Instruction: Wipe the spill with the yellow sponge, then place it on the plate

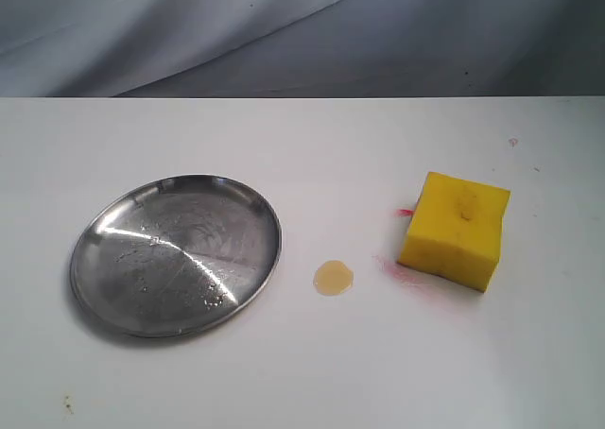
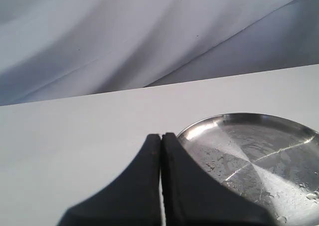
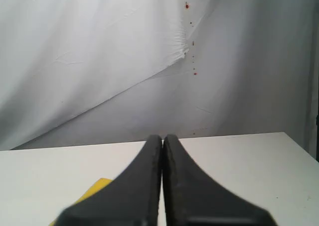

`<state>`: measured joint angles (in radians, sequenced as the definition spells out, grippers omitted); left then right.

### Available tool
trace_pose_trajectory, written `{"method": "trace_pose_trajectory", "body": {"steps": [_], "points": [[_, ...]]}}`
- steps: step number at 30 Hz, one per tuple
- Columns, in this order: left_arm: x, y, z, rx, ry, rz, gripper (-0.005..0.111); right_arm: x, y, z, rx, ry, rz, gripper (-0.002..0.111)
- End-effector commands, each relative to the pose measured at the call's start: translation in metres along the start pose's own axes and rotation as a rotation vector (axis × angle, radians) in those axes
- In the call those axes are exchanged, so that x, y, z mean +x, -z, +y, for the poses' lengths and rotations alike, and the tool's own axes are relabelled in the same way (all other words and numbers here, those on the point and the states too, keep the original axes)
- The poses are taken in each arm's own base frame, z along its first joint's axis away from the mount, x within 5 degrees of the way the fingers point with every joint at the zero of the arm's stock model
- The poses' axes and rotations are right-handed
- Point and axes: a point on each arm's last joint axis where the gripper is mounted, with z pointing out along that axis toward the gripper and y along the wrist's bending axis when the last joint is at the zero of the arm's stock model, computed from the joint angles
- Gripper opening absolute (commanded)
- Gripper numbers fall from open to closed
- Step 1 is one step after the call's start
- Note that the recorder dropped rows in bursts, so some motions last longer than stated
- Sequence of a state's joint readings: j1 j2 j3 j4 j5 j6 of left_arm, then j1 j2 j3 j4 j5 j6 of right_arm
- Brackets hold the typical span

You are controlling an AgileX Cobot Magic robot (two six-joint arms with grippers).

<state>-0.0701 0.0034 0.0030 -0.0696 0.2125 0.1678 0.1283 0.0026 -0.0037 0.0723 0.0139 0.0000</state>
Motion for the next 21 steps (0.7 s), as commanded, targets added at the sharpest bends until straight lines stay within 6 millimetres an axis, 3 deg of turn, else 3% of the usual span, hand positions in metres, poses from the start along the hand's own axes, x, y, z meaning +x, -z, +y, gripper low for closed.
{"method": "trace_pose_trajectory", "body": {"steps": [1,11,15,18,20,21], "points": [[-0.002,0.000,0.000,-0.003,0.007,-0.013,0.000,0.001,0.000,-0.001,0.009,0.013,-0.001,0.000],[-0.002,0.000,0.000,-0.003,0.007,-0.013,0.000,0.001,0.000,-0.001,0.009,0.013,-0.003,0.000],[-0.002,0.000,0.000,-0.003,0.007,-0.013,0.000,-0.007,0.000,-0.001,0.008,-0.008,-0.085,0.000],[-0.002,0.000,0.000,-0.003,0.007,-0.013,0.000,-0.010,0.001,-0.001,0.009,-0.140,-0.121,0.000],[-0.002,0.000,0.000,-0.003,0.007,-0.013,0.000,-0.011,0.001,-0.003,0.013,-0.372,-0.141,0.000],[-0.002,0.000,0.000,-0.003,0.007,-0.013,0.000,-0.011,0.001,-0.004,0.014,-0.405,-0.140,0.000]]}}
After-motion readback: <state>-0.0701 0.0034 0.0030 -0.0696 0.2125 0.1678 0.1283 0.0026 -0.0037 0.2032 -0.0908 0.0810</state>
